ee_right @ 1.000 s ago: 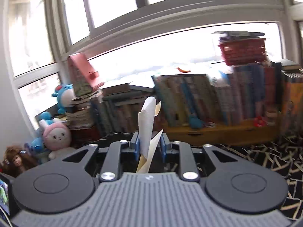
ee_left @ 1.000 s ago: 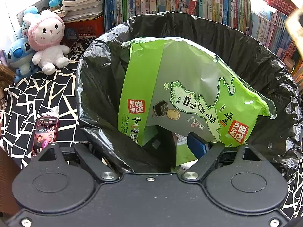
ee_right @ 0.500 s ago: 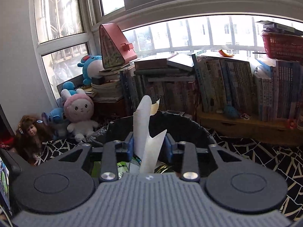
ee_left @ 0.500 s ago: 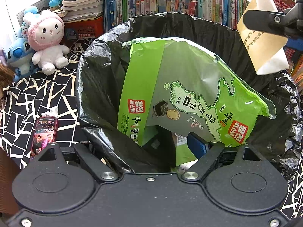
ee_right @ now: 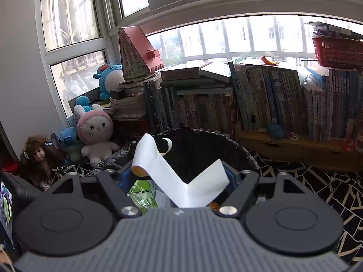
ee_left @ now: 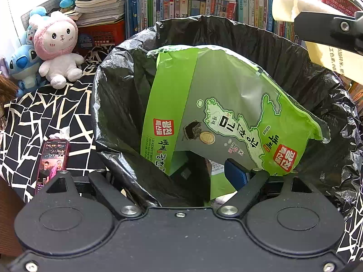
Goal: Collect trash
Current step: 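Carry the white paper with the right tool into the bin and release, then move the right tool back to the pile toward the silver foil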
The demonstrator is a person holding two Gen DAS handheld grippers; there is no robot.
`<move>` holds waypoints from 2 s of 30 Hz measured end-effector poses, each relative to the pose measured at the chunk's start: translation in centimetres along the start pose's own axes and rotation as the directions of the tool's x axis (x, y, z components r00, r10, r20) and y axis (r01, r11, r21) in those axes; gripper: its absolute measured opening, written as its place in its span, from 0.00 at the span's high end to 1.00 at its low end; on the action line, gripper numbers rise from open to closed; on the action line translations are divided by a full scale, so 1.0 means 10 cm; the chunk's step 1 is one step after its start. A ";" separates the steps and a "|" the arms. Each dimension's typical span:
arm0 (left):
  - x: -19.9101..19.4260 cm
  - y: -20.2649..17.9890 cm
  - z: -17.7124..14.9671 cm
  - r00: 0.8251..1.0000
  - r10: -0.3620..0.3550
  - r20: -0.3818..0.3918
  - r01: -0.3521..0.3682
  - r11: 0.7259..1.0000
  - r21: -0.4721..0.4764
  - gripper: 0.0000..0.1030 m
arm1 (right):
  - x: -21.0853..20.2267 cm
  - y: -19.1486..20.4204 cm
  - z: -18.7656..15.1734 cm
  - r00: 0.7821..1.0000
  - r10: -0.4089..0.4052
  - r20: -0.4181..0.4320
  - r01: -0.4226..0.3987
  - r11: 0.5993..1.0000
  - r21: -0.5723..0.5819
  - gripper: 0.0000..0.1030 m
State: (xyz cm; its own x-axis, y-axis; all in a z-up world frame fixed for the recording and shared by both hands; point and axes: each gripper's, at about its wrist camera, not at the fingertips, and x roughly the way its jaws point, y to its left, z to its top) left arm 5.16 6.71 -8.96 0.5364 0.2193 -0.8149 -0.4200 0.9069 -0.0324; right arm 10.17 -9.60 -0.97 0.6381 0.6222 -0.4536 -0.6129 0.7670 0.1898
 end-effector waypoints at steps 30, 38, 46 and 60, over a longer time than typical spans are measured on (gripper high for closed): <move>0.00 0.00 0.00 1.000 0.000 0.001 0.000 1.000 0.001 0.17 | -0.29 -0.43 -0.12 0.987 -0.150 0.062 0.144 0.985 0.091 0.06; 0.00 0.01 -0.01 1.000 0.001 0.000 -0.001 1.000 0.002 0.17 | -0.47 -0.96 -0.28 0.938 -0.340 0.072 0.326 0.932 0.157 0.02; -0.01 0.02 -0.02 1.000 0.004 0.003 -0.004 1.000 0.001 0.17 | -0.45 -1.44 -0.70 0.864 -0.503 -0.026 0.499 0.847 0.181 0.01; 0.00 -0.01 -0.01 1.000 0.019 -0.004 -0.019 1.000 0.012 0.17 | -0.05 -1.88 -1.59 0.763 -0.547 -0.343 0.636 0.732 0.246 0.17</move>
State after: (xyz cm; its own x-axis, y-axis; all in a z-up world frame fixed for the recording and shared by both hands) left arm 5.16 6.56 -8.94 0.5255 0.2356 -0.8175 -0.4215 0.9068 -0.0096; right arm 13.98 -26.82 -18.16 0.6625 0.0011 -0.7491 0.0720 0.9953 0.0651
